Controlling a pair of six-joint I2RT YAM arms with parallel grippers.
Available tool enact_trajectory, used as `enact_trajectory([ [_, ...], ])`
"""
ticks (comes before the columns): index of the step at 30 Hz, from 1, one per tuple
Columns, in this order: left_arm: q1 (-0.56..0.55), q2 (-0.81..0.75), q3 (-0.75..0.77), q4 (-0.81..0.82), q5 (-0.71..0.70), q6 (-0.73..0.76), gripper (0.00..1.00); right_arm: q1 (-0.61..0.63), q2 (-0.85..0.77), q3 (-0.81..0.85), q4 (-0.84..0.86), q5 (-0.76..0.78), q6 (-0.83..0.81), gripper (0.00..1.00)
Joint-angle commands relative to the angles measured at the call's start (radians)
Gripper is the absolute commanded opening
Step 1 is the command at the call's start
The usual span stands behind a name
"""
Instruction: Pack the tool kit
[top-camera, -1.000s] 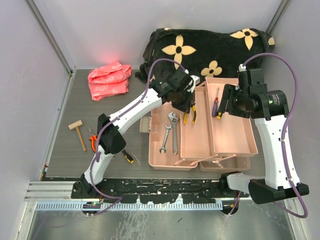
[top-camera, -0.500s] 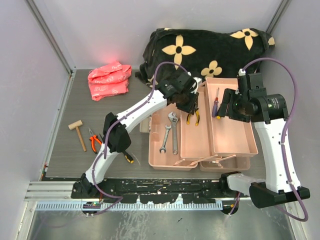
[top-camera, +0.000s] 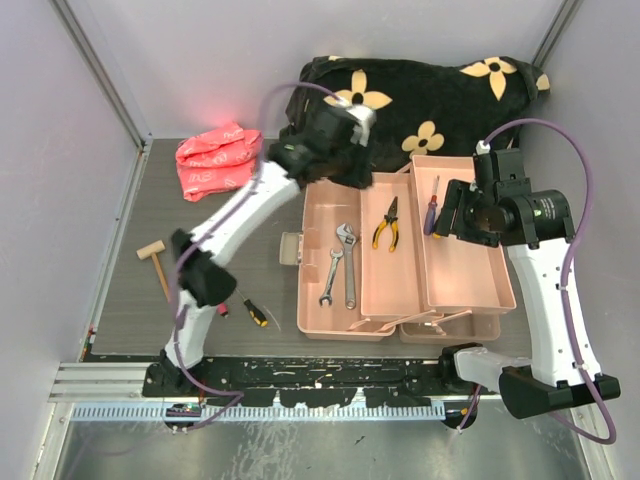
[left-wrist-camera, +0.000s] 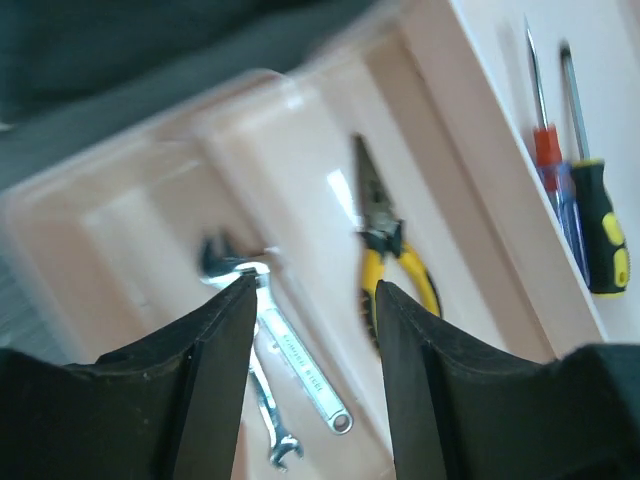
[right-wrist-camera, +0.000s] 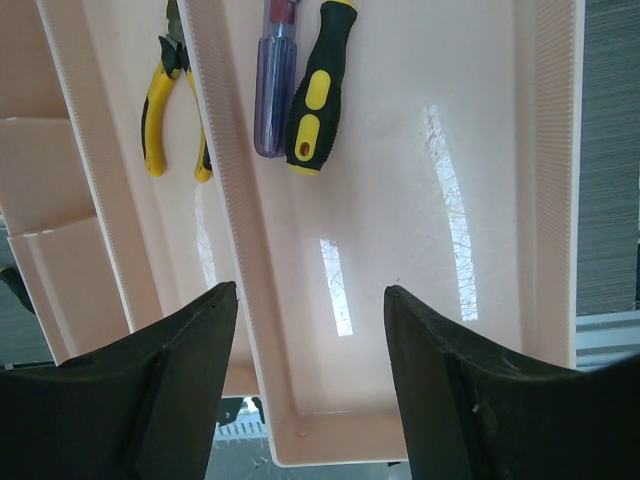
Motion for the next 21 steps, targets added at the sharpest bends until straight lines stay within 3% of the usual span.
enact_trajectory([
  [1, 0.226, -0.353, -0.127, 0.042, -0.108, -0.113, 0.52, -0.003, -0.014, -0.011, 0.055, 0.002, -0.007, 0.66],
  [6, 0.495, -0.588, -0.666, -0.053, 0.039, -0.391, 0.52, -0.002, 0.008, -0.004, 0.076, -0.002, -0.013, 0.68],
  [11, 0.553, -0.77, -1.138, -0.041, 0.104, -0.471, 0.5, -0.004, 0.031, 0.013, 0.075, 0.003, -0.028, 0.68],
  [21, 0.554, -0.925, -1.517, 0.077, 0.191, -0.626, 0.56, -0.003, 0.035, 0.029, 0.059, 0.001, -0.028, 0.69],
])
